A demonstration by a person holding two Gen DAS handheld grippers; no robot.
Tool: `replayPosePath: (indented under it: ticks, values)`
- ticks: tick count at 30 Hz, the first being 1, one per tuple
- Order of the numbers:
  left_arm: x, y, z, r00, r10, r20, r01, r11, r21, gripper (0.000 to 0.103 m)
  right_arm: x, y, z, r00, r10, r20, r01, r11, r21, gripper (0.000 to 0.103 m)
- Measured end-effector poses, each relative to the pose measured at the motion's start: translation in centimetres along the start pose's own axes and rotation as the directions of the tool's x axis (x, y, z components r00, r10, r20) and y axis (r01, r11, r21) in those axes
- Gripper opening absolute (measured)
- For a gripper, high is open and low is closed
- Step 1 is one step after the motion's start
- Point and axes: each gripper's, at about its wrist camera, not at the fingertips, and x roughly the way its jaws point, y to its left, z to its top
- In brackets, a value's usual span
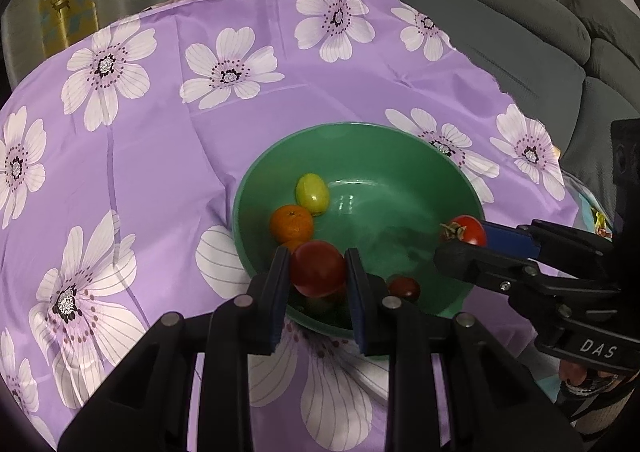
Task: Organize fruits
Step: 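Carry both held cherry tomatoes into the green bowl, then hold both cherry tomatoes low inside the green bowl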
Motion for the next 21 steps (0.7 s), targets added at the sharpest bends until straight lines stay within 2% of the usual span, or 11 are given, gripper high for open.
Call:
replayPosePath:
  ticks: [21]
  values:
    - [2.4, -0.3, 0.3, 0.999, 0.02, -0.043, -0.019, 1.0, 0.018, 0.027, 1.0, -0.8, 0.5, 1.0, -0.023, -0.012, 0.023, 0.999, -0.033, 0.032]
